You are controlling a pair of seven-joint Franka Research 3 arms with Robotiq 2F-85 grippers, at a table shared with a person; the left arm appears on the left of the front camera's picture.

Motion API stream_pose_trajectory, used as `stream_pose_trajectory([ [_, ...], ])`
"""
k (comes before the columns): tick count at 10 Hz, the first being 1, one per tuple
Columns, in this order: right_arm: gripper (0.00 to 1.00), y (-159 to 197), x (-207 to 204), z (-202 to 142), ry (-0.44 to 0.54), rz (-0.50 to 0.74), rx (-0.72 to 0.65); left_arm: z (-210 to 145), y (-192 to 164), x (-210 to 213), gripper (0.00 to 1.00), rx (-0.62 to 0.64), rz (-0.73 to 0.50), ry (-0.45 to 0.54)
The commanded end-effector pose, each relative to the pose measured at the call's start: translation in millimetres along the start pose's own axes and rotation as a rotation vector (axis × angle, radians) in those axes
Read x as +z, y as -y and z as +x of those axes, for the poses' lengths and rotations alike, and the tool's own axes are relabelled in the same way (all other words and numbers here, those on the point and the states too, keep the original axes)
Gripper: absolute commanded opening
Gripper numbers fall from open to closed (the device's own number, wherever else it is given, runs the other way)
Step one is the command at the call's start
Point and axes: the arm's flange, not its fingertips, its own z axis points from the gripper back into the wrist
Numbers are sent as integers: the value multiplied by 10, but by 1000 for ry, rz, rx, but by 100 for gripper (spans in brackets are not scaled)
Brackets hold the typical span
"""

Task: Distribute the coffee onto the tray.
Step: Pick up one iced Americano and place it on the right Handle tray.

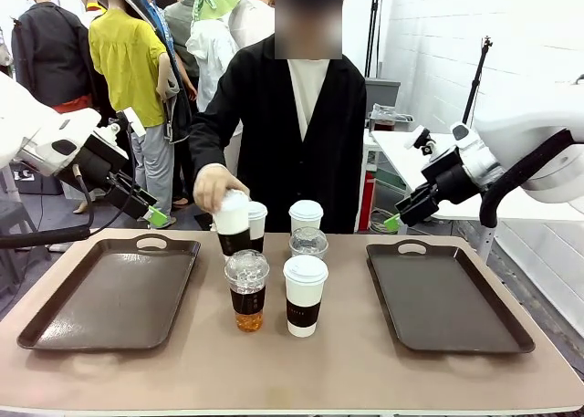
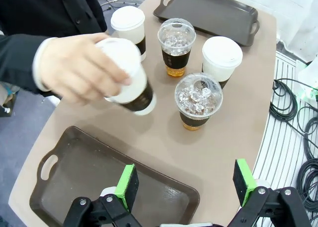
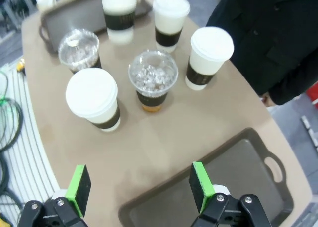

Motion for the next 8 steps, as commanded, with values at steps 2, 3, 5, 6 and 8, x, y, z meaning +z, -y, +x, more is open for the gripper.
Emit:
stream_pose_trajectory([
  [2, 100, 389, -209, 141, -109, -4, 134, 0, -10, 0, 100, -6, -17, 23],
  [3, 100, 483, -303, 126, -135, -14, 164, 0, -10, 0, 100, -6, -17, 23],
  [5, 100, 640, -462, 56, -154, -24, 221, 0, -10, 0, 100, -6, -17, 23],
  [6, 100, 712, -526, 27, -140, -10, 228, 0, -10, 0, 100, -6, -17, 23],
  [8, 100, 863, -678, -79, -70, 22, 240, 0, -10, 0, 100, -6, -17, 23],
])
